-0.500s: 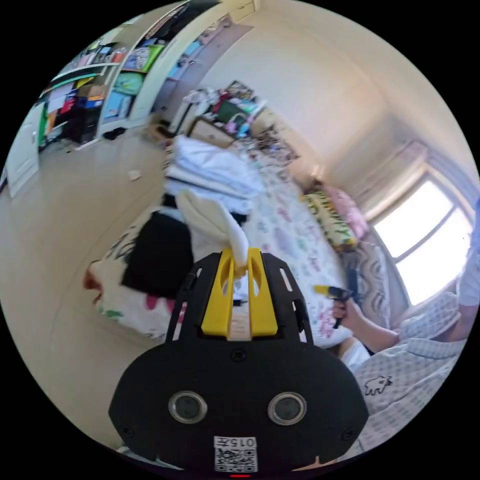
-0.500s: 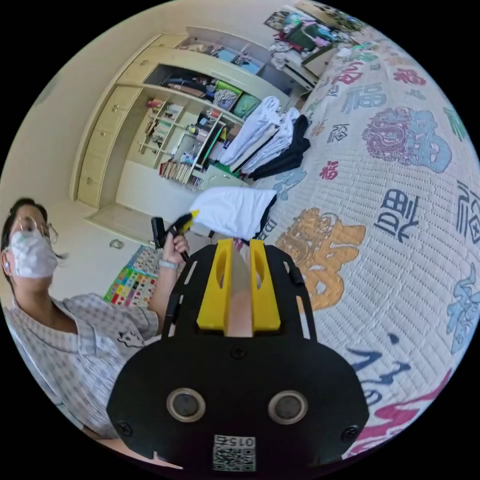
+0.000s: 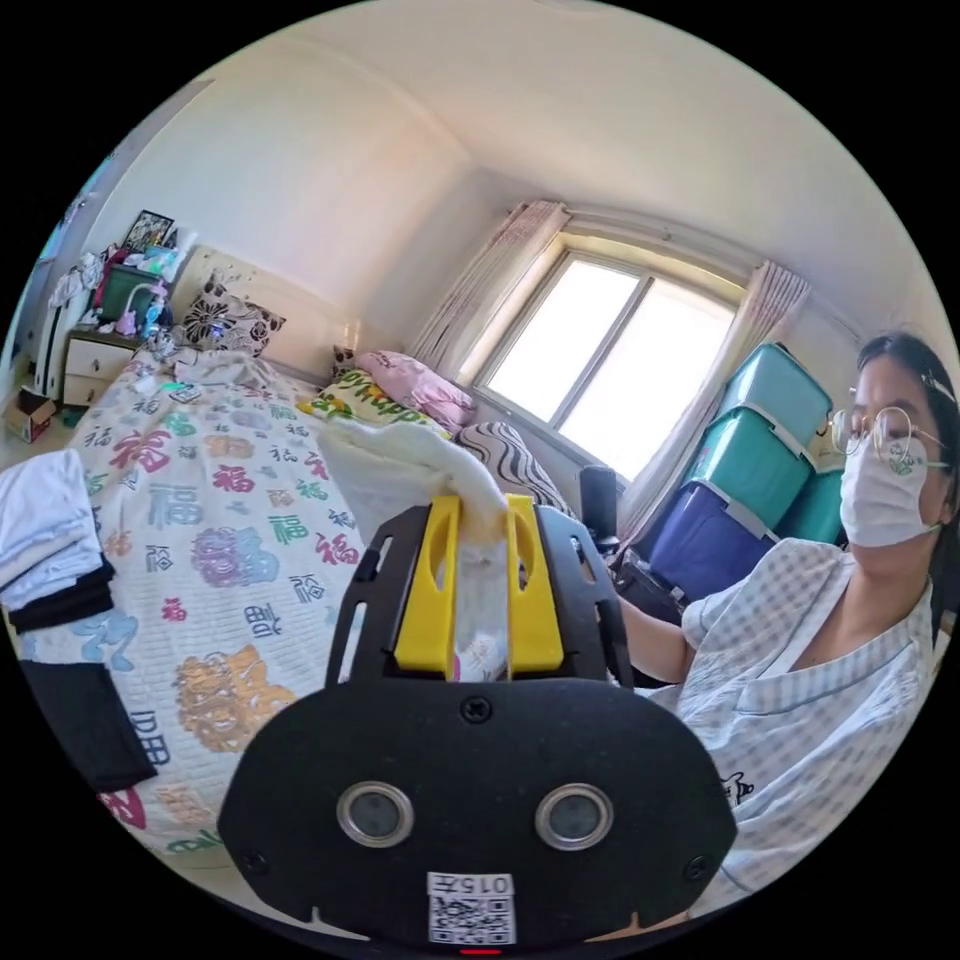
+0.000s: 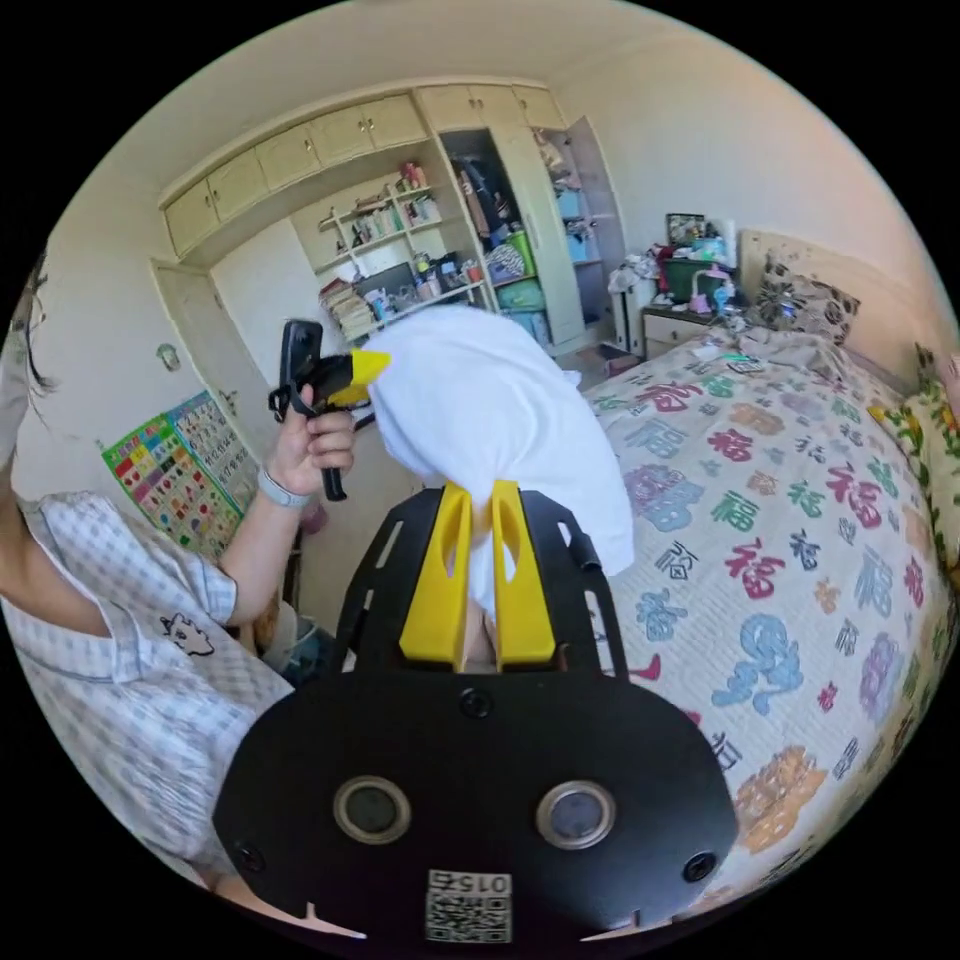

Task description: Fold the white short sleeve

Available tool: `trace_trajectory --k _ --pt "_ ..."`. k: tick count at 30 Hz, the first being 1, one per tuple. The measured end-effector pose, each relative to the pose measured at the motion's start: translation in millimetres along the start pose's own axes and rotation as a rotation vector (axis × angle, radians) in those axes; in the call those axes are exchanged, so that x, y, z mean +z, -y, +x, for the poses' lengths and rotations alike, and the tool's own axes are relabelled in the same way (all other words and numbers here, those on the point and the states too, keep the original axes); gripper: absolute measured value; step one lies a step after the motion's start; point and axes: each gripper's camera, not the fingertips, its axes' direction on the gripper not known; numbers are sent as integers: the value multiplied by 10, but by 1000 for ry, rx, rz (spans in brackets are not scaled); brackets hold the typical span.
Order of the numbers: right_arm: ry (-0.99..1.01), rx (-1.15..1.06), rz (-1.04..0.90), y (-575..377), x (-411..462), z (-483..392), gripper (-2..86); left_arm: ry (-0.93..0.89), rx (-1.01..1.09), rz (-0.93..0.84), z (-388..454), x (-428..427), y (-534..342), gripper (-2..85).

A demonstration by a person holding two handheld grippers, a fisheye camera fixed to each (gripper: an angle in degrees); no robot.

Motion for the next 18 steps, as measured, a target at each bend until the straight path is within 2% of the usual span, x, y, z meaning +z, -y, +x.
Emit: trace_trajectory --k 4,8,11,15,18 --pt "127 197 159 -319 -1028 89 29 19 -94 -83 -66 553 -600 140" --pt "207 282 246 -619 -1578 66 27 -34 -198 -160 -262 1124 -1162 138" --pt "216 341 318 -846 -1903 3 27 -175 -291 -185 -463 1475 -1480 126" --pt "251 356 404 -1006 -2402 -142 29 -356 -263 -92 -514 1538 -1557 131" --pt "218 332 376 -986 -2643 -304 31 -558 -331 -4 -765 1560 -1584 141"
